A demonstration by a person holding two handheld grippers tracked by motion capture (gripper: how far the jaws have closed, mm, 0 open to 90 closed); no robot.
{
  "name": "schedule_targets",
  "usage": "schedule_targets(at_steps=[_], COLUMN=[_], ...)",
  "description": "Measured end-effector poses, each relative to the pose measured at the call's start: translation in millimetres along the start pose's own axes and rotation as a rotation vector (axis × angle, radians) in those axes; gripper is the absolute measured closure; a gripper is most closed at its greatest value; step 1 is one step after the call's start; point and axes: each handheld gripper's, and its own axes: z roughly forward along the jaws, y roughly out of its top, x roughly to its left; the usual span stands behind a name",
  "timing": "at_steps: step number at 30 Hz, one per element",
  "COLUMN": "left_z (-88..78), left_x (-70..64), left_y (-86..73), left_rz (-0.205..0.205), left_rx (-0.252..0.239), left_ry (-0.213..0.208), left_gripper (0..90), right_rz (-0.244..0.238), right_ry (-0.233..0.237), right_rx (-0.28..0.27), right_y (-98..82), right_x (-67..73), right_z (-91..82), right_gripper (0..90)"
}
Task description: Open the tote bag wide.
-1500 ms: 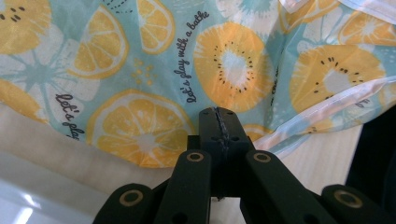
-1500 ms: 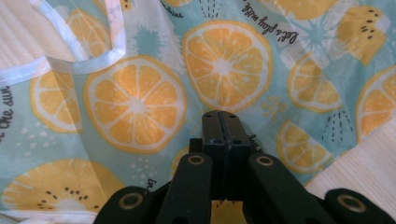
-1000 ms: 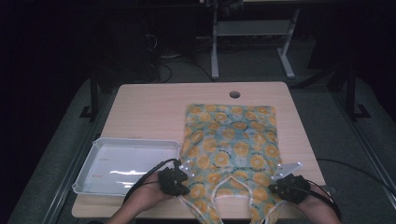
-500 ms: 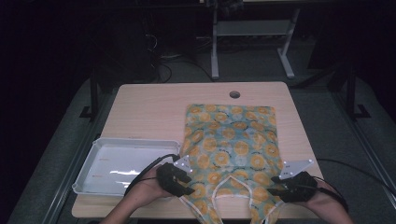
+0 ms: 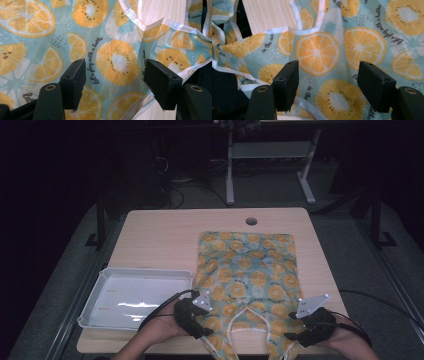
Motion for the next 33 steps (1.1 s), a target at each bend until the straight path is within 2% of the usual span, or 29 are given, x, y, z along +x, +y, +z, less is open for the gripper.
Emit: schedule_targets(at_steps=[4,11,12,14,15,19,20,23,29,32,33], left_z=[3.2,6.7,7.5,9.4,9.7,9.1,8.6,8.1,7.8,7.4,7.1], left_x=[-2.4,-6.5,-7.5,-10.0,-10.9,-11.2,-11.3,-13.7,-12.7,-9.5,-8.2], left_y=[0.1,1.7,1.8,2.5,2.9,4.2,4.6,7.2,9.0,9.3,9.5], left_rz=[0.007,0.033,0.035,0.062,0.072,0.063,0.060,0.064,0.054,0.043,0.043], left_rx=[0.007,0.036,0.039,0.071,0.081,0.089,0.093,0.107,0.109,0.108,0.109], left_ry=[0.013,0.056,0.064,0.092,0.099,0.084,0.081,0.067,0.071,0.074,0.077], left_gripper=[28.2,27.3,27.6,28.5,30.2,34.8,41.0,50.5,62.6,72.7,72.7], right_rz=[-0.007,-0.049,-0.042,-0.041,-0.043,-0.036,-0.030,-0.020,-0.017,-0.006,-0.006], right_ry=[0.005,-0.009,-0.006,-0.006,-0.008,-0.012,-0.012,-0.013,-0.019,-0.020,-0.020], right_rx=[0.027,0.067,0.065,0.061,0.057,0.052,0.044,0.044,0.044,0.046,0.046], right_y=[-3.0,-4.8,-5.0,-5.4,-5.9,-7.2,-7.7,-7.8,-7.3,-6.7,-6.7], right_x=[1.6,2.8,3.3,3.4,3.1,2.9,2.9,2.1,0.6,0.1,0.1], right_z=[3.3,11.0,10.7,10.7,10.9,10.1,10.1,9.2,7.9,6.8,6.8], right_gripper=[31.2,30.3,30.6,30.6,30.6,31.7,33.3,36.4,46.7,53.1,55.3])
